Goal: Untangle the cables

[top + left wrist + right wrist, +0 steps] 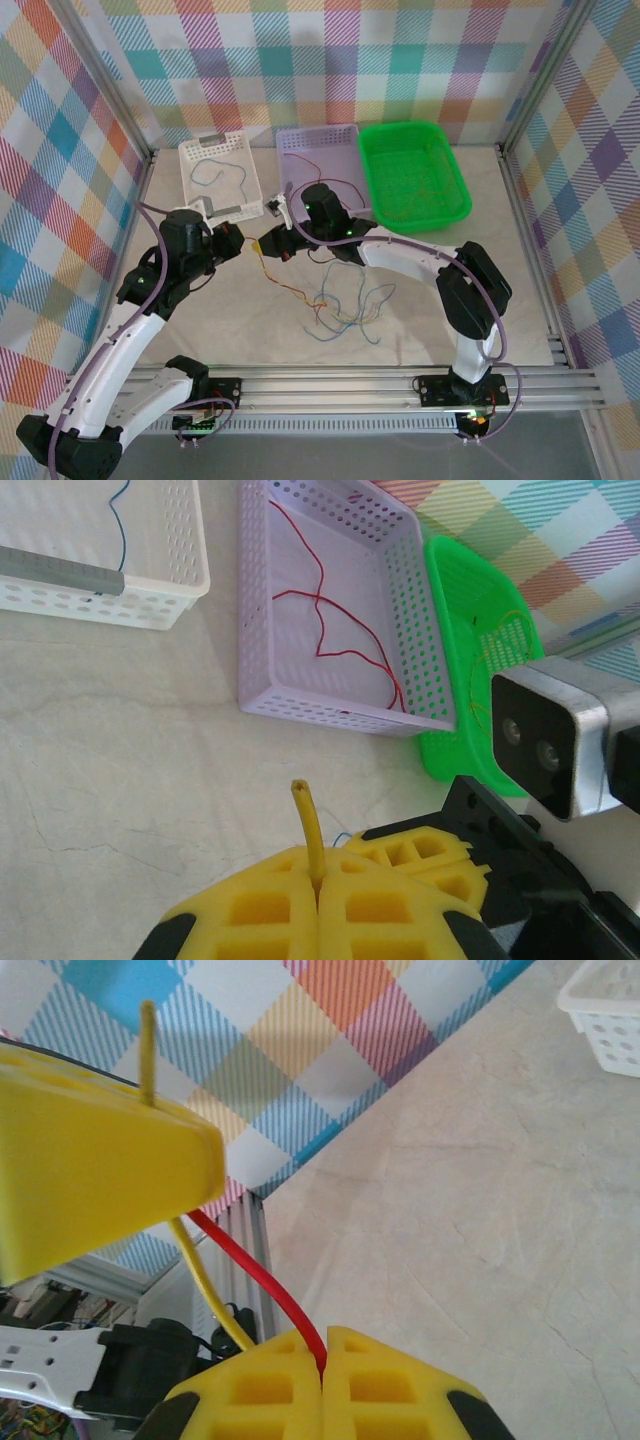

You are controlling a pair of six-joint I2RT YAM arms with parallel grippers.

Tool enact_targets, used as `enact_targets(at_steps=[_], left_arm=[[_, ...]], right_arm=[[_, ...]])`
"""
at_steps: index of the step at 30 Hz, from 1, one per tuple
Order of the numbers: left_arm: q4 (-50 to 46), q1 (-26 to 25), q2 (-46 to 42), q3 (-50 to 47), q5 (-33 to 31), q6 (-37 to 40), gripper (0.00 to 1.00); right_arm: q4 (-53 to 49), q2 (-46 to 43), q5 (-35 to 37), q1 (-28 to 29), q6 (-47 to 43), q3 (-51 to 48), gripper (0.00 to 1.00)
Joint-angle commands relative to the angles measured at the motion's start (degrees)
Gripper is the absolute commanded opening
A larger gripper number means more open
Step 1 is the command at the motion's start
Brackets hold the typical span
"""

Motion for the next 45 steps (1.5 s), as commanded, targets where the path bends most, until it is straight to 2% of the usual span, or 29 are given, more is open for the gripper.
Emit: enact_targets(at_steps=[1,5,10,15,19,25,31,35,42,45], left_arm=[[-0.05,-0.78,-1.65,0.51,-0.75,0.8,0.0],[-2.28,-0.78,-3.24,0.97,-3.18,2.91,0.0],[-4.79,-0.78,-4.59,2.91,-6.18,6.01,0.0],[-8.66,-0.7,-4.78,5.43,-13.16,7.46,0.0],[-10.79,-0.52,-5.95,6.7,-17.73,7.67,0.0],[-14.29,-0.34,-6.91,9.12,-24.97,8.02,0.0],[-15.34,-0.26,-6.83,9.97,-26.8,8.13,0.0],[-15.77,-0.21,-6.85,9.98,-28.3,8.09,0.0],[-14.56,-0.17,-6.45,8.67,-27.12,7.89,0.0],[-14.63,-0.17,-6.66,8.65,-28.4,8.11,0.0]], right_arm=[[-3.18,-3.58,4.25,-1.28,-2.39,-1.3,0.0],[-3.54,-7.94,7.31,-7.29,0.07,-6.07,0.0],[-2.96,-13.26,7.04,-15.31,2.11,-11.17,0.0],[-11.67,-20.28,15.93,-20.66,-1.93,-11.94,0.0],[-18.34,-26.86,23.32,-28.2,-2.5,-13.53,0.0],[-25.01,-35.6,24.7,-40.1,-1.03,-16.26,0.0],[-30.99,-41.97,25.79,-48.06,-0.43,-16.39,0.0],[-33.77,-47.35,28.97,-51.13,-0.17,-16.22,0.0],[-35.34,-51.26,27.09,-51.52,0.75,-13.31,0.0],[-38.46,-51.72,33.25,-51.52,0.41,-11.56,0.0]])
